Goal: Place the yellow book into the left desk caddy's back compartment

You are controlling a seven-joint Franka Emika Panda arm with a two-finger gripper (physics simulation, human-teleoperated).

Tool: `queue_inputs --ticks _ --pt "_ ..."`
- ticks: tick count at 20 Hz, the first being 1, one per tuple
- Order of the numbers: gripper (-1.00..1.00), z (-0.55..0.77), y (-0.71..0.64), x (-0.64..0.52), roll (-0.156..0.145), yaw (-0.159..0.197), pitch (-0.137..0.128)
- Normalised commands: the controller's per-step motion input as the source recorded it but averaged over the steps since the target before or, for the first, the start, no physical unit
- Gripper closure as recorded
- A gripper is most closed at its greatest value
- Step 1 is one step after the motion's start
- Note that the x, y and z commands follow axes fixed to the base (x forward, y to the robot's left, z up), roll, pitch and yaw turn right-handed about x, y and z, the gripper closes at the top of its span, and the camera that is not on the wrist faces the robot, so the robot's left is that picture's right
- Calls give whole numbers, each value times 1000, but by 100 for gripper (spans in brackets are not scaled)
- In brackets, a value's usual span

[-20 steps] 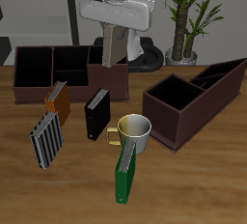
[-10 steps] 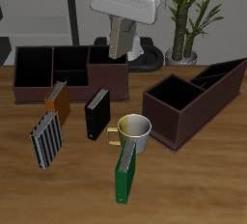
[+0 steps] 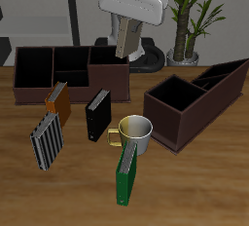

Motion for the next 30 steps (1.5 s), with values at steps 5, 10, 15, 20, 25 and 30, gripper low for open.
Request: queue_inputs --ticks 5,10,15,20,25,30 --pt "100 5 297 -304 67 -17 -11" --pt "100 -38 278 -261 48 -27 -25" --pt "100 -13 253 -127 48 -32 -4" --pt "100 -110 499 -112 113 -38 -1" --pt "100 -107 518 26 64 4 46" --pt "100 59 268 60 35 -91 34"
